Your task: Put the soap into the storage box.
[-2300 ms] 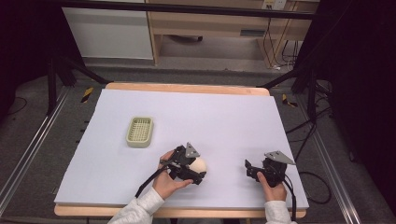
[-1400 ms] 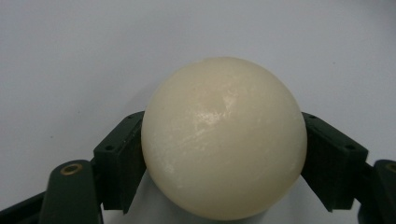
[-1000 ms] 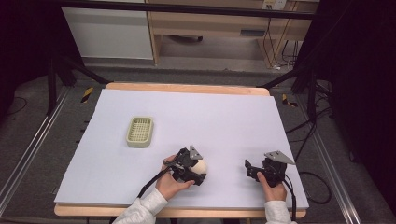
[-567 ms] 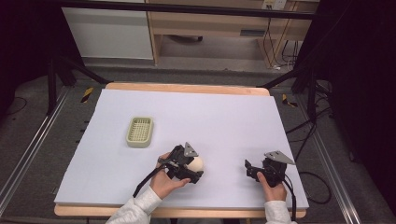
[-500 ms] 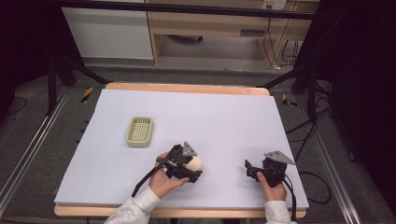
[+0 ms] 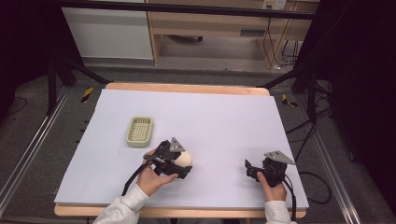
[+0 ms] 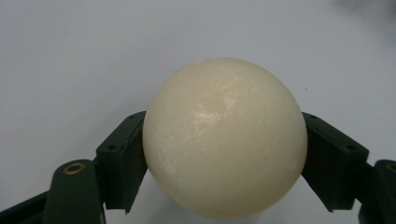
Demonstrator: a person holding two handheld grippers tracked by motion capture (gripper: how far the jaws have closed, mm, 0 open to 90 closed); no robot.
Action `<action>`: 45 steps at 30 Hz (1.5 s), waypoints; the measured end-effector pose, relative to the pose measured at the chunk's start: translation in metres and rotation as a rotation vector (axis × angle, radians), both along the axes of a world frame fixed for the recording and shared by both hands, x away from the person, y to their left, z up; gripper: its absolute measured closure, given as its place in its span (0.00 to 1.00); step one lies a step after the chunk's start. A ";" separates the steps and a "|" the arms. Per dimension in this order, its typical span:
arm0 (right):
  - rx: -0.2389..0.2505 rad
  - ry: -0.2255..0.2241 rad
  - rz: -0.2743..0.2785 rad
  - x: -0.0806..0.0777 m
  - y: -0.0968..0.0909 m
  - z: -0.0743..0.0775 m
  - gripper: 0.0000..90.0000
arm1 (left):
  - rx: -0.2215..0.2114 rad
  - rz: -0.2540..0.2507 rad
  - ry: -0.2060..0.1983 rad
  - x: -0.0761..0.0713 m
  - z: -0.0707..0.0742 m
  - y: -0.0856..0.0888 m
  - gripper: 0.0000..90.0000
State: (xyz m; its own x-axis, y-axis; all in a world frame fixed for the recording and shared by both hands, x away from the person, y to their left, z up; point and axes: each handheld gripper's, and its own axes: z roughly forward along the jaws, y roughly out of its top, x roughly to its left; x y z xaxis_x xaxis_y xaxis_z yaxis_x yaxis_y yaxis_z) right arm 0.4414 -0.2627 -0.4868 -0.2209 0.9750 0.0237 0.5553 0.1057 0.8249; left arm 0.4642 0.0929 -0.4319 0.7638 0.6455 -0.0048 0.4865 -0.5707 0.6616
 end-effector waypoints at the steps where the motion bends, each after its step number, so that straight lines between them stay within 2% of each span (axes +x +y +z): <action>1: 0.002 -0.001 -0.002 0.000 0.000 0.000 0.05 | -0.007 0.007 -0.002 0.001 0.002 0.006 0.26; 4: 0.003 -0.004 -0.005 0.000 0.000 0.000 0.05 | -0.013 0.020 -0.004 0.001 0.004 0.011 0.26; 10: 0.004 -0.006 -0.006 0.000 -0.001 0.000 0.05 | 0.002 0.045 -0.011 0.004 0.005 0.027 0.26; 21: 0.004 -0.005 -0.004 0.000 0.000 0.000 0.05 | -0.020 0.103 -0.017 0.013 0.013 0.053 0.26; 45: 0.008 0.001 -0.001 0.000 0.000 0.000 0.05 | -0.031 0.226 -0.031 0.038 0.019 0.089 0.26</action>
State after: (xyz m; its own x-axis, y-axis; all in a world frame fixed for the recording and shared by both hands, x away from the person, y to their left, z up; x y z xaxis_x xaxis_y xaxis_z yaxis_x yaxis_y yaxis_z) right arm 0.4412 -0.2629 -0.4867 -0.2194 0.9751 0.0315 0.5567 0.0986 0.8249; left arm 0.5017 0.1823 -0.4129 0.6002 0.7999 -0.0059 0.5786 -0.4291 0.6936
